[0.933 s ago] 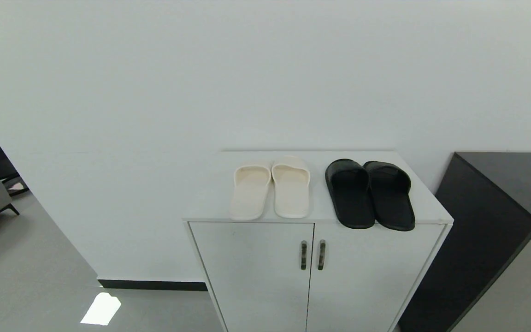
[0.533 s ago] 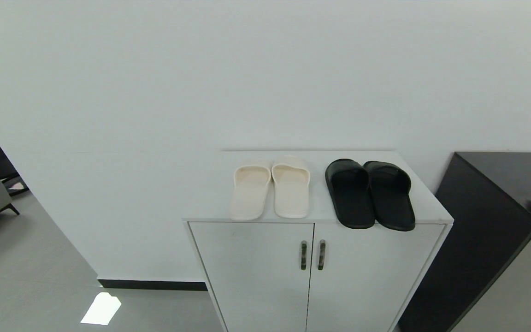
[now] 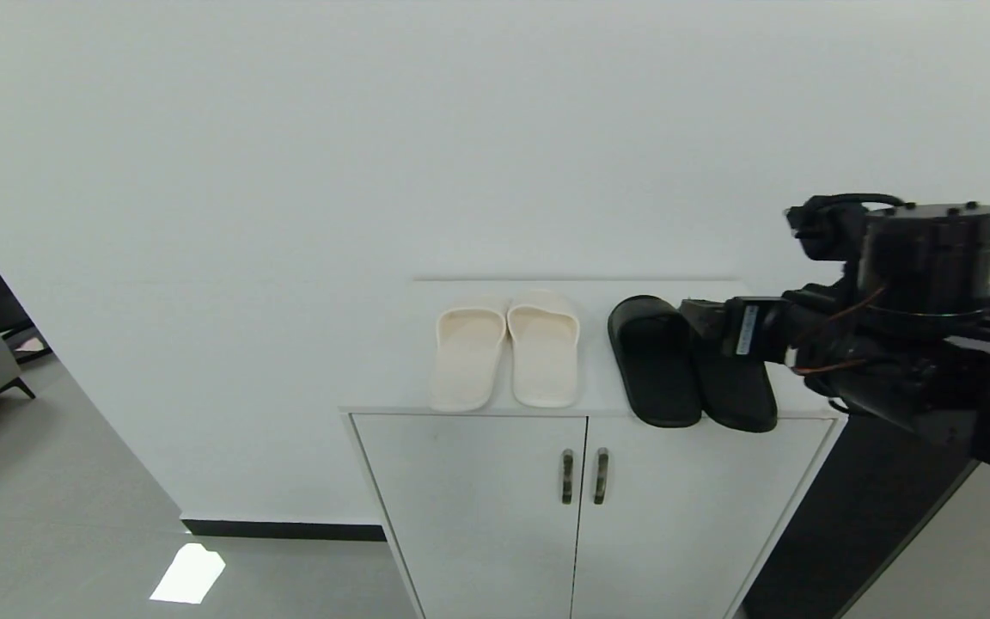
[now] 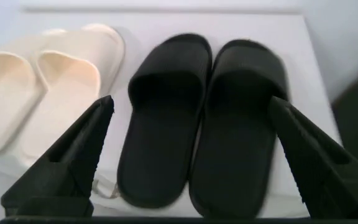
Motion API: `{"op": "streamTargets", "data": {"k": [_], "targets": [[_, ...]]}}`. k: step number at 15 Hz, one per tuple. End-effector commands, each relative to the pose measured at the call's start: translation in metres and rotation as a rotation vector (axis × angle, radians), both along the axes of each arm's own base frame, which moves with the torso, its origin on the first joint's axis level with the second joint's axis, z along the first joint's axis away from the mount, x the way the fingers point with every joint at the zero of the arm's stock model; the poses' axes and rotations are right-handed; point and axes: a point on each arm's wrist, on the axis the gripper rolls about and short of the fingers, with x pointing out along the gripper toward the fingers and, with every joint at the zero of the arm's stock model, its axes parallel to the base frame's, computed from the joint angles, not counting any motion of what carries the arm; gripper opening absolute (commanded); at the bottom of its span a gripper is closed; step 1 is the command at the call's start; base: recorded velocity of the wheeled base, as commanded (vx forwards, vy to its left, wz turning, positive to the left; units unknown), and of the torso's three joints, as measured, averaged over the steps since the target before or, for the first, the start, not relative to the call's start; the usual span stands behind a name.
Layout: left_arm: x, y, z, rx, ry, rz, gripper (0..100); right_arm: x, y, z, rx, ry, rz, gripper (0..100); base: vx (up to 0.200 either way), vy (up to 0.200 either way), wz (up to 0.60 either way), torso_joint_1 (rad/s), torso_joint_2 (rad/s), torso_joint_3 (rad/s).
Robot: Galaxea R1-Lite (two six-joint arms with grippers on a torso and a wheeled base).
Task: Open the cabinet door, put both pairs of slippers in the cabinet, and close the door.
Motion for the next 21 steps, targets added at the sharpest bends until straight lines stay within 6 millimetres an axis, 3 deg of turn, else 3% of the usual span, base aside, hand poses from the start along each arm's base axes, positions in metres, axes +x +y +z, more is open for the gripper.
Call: {"op": "streamTargets", "data": {"k": [1,4,21], "targets": [[0.0,0.0,0.0,0.0,0.0,0.001,0,0.034,0.023,-0.032,-0.052,0.064,-0.034,100,0.0,0.0,0.0,0.0,0.0,0.0],[0.0,0.0,0.0,0.0,0.0,0.001,0,0.048,0.029,-0.048,-0.078,0.085,-0.072,100,0.0,0.0,0.0,0.0,0.0,0.0],[0.0,0.0,0.0,-0.001,-0.001,0.001,0,0.128,0.03,-0.081,-0.083,0.078,-0.197,100,0.0,0.0,0.0,0.0,0.0,0.0]]}}
